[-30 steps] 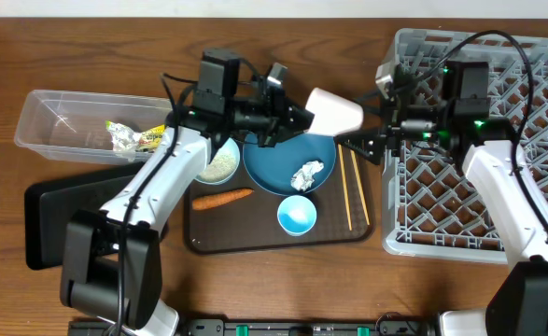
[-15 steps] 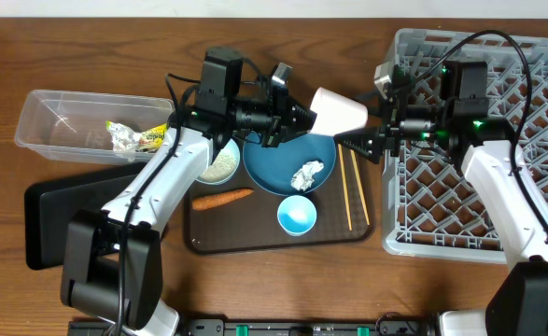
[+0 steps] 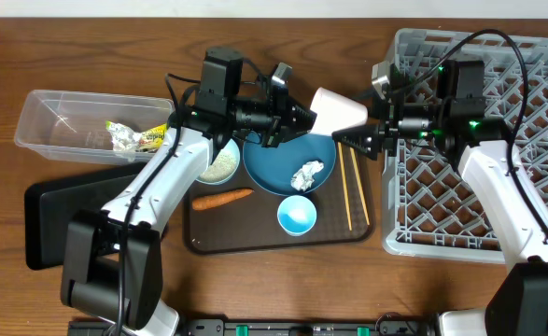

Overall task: Sort waste into correct bins and load items into the dishwasher rack
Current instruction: 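Hand the pink cup from the left gripper to the right gripper, then place the pink cup into the dish rack with the right gripper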

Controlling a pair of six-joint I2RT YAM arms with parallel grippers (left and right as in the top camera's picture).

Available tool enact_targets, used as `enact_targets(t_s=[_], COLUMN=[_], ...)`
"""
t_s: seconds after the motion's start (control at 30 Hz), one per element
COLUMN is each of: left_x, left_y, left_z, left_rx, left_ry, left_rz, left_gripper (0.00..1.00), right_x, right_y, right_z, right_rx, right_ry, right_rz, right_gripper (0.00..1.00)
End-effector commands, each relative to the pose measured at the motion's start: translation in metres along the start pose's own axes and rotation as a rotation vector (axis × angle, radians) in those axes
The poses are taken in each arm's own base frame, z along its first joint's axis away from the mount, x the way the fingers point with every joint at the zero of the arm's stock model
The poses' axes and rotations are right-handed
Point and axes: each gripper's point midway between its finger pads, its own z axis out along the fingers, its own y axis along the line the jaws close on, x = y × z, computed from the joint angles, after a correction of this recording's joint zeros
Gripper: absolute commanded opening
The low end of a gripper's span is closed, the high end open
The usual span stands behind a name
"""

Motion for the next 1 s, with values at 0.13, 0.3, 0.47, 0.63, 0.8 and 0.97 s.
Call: enact_targets(t_s=[0.13,0.3,0.47,0.63,0.8,0.97], left_x=[0.002,0.002,0.001,-0.011,-0.039,-0.063], left_y=[-0.012,-0.012,-0.012,-0.009,0.009,0.055], left_z=[-0.003,-0.003,-0.003,-0.016,-0.041,-0.07], left_rx=[0.023,0.023,0.023,0.019,-0.06,-0.277], left_ry=[0.013,0.013,0.011,-0.037,-0.178,-0.327], left_rz=[0.023,0.024,0.025,0.109,0.173,0.186], left_gripper=[0.07,0.08,0.17,0.39,0.48,0.49], right_x=[-0.007,-0.007,-0.007,-0.001,0.015,0.019], right_y=[0.005,0.005,0.005,-0.012,-0.047,-0.071], right_z=[0.001,0.001,0.001,-0.003,-0.012,-0.042], right_rx=[-0.033,-0.033,-0.033,0.066,0.3,0.551], right_ry=[-0.015,-0.015,-0.015,0.014,0.083,0.123], right_rz=[-0.022,-0.015,-0.009,0.146,0.239,0.272], right_gripper=[0.68,0.65,0.58,0.58,0.55,0.55])
